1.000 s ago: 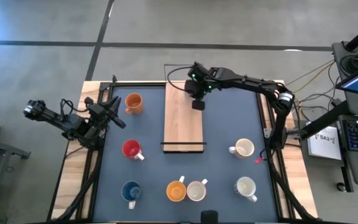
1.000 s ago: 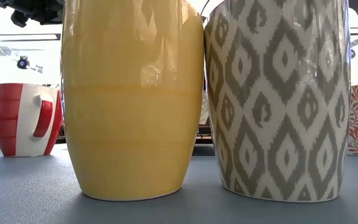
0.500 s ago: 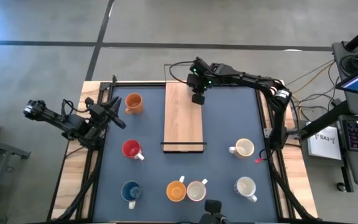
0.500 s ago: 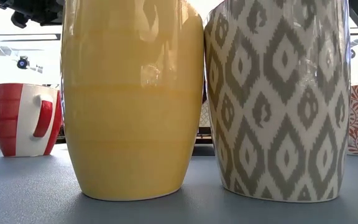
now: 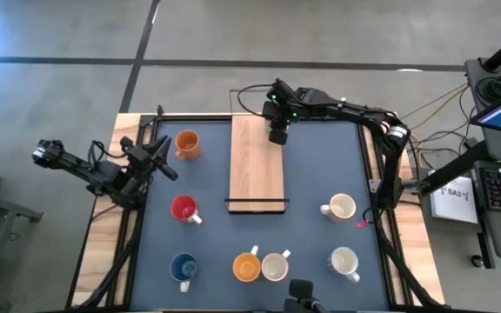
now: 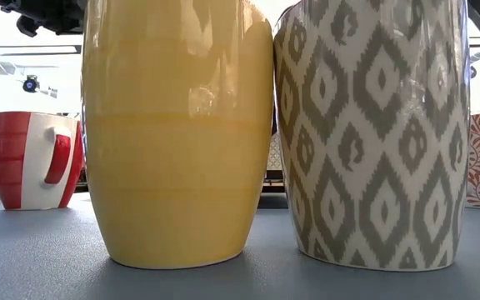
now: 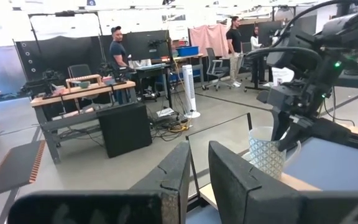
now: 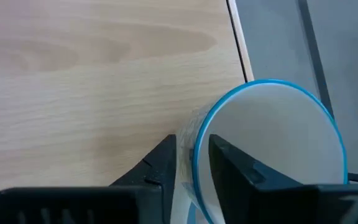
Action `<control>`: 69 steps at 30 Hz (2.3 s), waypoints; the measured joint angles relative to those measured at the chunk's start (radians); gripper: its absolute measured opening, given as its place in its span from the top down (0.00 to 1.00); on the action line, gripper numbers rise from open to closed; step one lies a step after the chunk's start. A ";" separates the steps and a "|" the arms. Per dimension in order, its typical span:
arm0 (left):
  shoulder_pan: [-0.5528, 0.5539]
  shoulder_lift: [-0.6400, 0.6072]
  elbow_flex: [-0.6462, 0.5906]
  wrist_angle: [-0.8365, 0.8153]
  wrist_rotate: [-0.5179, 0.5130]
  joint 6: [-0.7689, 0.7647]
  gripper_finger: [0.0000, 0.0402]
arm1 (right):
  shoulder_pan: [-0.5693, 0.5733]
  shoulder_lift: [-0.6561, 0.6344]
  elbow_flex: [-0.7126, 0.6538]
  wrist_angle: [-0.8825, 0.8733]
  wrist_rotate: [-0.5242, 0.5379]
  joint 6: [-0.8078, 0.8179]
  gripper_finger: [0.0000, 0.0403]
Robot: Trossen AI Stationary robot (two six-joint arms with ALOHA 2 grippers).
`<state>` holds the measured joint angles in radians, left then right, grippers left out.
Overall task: Place coffee mugs
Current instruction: Put the top gray patterned mug on the shelf, then put the orange mug on the shelf
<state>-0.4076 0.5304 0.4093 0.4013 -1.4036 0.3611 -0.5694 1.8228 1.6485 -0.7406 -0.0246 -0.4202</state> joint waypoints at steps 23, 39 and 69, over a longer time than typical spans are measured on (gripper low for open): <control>0.423 0.208 0.004 -0.235 0.422 -0.275 0.89 | 0.019 -0.020 0.218 -0.080 -0.001 0.137 0.76; 0.933 0.483 0.327 -0.970 1.101 -0.467 0.89 | 0.019 -0.021 0.329 -0.348 -0.001 0.292 0.76; 1.019 0.840 0.400 -0.977 1.198 -0.383 0.97 | 0.021 -0.021 0.326 -0.390 -0.001 0.272 0.76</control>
<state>0.6113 1.3709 0.8093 -0.5762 -0.2055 -0.0216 -0.5480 1.8015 1.9747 -1.1305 -0.0257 -0.1486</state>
